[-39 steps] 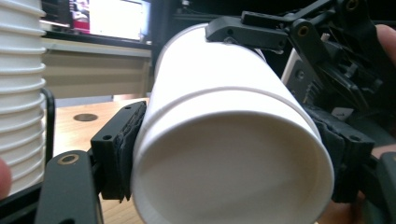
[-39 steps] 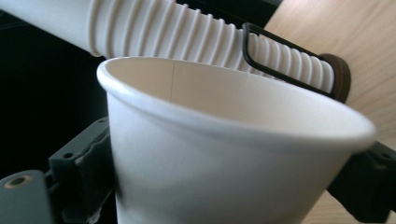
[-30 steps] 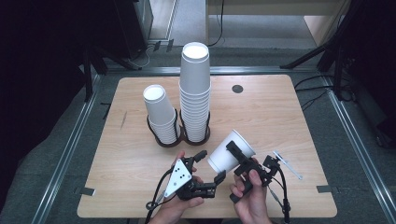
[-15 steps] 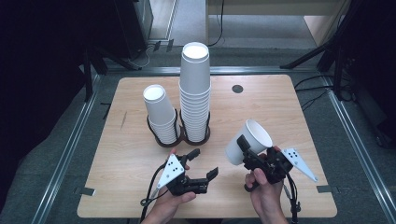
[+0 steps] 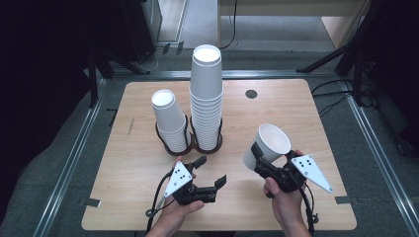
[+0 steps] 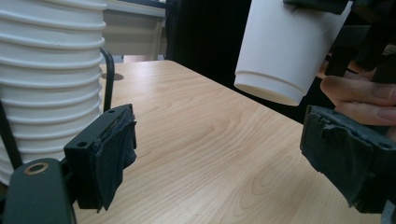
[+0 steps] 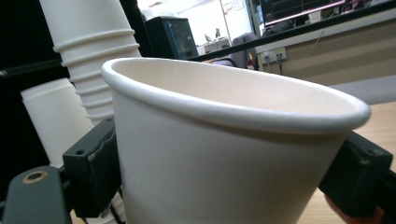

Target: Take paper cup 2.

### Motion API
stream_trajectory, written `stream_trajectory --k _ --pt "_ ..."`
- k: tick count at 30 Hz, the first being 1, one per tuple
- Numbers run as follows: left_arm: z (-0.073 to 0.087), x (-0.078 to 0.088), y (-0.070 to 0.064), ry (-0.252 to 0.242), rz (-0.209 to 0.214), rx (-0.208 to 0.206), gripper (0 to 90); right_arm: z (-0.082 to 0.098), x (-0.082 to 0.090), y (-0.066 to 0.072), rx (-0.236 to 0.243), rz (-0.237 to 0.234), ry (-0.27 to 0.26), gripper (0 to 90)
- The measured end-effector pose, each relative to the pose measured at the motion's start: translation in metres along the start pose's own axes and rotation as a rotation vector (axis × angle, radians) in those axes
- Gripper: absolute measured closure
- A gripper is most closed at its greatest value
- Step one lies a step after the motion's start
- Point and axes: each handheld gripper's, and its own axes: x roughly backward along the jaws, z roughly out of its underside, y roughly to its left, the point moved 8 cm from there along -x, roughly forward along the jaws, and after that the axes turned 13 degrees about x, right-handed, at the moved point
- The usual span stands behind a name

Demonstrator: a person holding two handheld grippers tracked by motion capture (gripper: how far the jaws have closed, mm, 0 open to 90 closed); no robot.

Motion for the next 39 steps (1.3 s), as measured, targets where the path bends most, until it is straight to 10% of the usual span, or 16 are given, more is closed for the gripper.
stream_trajectory --k 19,39 --pt "-0.005 0.005 0.019 -0.008 -0.053 0.022 10.0 0.013 -0.031 -0.036 0.198 0.103 -0.028 13.1" --pt "-0.011 0.013 0.03 -0.021 -0.079 0.034 10.0 0.038 -0.083 -0.077 0.255 0.188 0.032 13.2"
